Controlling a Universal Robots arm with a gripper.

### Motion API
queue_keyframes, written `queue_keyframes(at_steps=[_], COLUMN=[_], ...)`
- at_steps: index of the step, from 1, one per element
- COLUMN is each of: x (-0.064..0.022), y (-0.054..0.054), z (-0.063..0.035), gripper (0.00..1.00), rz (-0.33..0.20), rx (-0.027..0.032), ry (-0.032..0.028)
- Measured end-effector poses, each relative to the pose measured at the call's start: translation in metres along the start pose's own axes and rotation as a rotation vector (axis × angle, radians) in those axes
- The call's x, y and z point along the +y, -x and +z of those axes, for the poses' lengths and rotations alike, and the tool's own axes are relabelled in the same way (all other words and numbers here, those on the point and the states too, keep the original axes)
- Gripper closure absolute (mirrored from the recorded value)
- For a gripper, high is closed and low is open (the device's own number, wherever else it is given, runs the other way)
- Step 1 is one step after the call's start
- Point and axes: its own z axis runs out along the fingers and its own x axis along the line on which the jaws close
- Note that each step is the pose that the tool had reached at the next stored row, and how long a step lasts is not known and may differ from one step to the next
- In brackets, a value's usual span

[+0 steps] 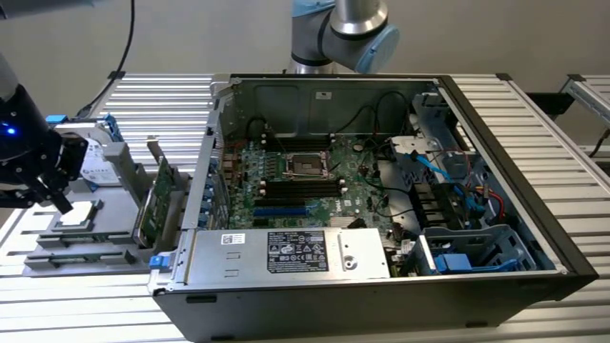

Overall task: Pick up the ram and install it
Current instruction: 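Pick up the ram and move it above insertion slot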

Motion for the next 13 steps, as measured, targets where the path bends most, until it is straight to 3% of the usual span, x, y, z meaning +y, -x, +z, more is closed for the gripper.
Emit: queue_keyframes(at_steps=[13], x=[-0.0001], y=[0.0001], z=[0.0023], gripper=[0.89], rz=[-0.237], rx=[0.0118], ry=[-0.0073])
